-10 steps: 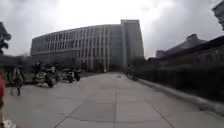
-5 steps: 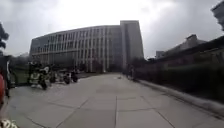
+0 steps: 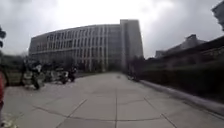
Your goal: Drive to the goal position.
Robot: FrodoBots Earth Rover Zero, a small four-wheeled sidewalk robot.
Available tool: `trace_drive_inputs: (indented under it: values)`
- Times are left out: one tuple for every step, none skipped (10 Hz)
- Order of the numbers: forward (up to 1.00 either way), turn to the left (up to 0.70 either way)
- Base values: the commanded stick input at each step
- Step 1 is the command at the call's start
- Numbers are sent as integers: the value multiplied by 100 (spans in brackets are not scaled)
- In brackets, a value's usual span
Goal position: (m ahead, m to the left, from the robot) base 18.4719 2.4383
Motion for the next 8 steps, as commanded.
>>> trace_drive_inputs:
  values:
    - [70, 0]
    - [70, 0]
    - [70, 0]
    - [70, 0]
    - [70, 0]
    - [70, 0]
    - [70, 0]
    - [70, 0]
